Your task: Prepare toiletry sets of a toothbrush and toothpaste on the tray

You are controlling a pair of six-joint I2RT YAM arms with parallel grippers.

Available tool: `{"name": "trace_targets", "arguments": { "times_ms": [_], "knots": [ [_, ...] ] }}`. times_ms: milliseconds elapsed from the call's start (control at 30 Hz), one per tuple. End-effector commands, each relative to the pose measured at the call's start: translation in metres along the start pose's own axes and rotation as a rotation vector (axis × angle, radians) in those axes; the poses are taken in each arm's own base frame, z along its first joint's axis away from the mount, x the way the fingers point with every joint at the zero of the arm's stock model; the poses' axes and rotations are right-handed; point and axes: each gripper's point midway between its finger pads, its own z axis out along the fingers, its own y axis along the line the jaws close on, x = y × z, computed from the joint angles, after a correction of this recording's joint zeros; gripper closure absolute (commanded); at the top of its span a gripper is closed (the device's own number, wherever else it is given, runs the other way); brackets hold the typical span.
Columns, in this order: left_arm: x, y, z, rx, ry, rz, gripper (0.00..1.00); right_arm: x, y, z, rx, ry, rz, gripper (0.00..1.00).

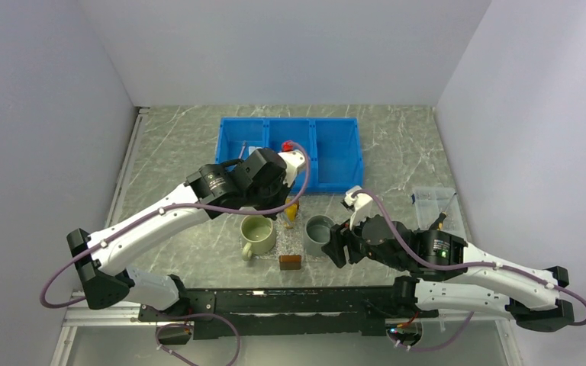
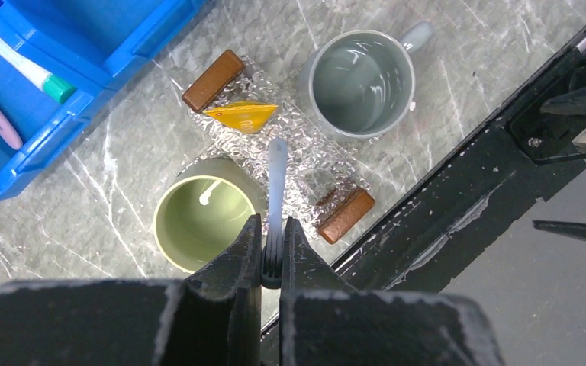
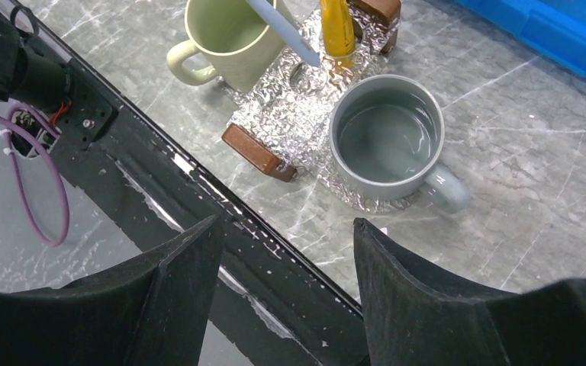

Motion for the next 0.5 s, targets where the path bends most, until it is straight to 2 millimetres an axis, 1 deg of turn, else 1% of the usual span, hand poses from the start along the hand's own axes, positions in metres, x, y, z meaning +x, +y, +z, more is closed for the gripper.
{"name": "trace_targets", "arguments": {
  "times_ms": [0, 100, 300, 467],
  "knots": [
    [-0.011, -0.013, -0.016, 0.041, -0.027, 0.018, 1.0, -0.002, -0.003, 0.0, 0.016, -0.02, 0.011, 0.35],
    [-0.007, -0.014, -0.014, 0.034, -0.014, 0.024, 1.0, -0.002, -0.003, 0.002, 0.017, -0.017, 0.008, 0.35],
    [0.005, -0.012, -0.003, 0.018, 0.033, 0.028, 1.0, 0.0, -0.002, 0.004, 0.019, -0.012, 0.006, 0.35],
    [0.006, -0.011, 0.005, 0.009, 0.039, 0.032, 1.0, 0.003, -0.002, 0.006, 0.017, -0.004, 0.01, 0.35]
  ]
}}
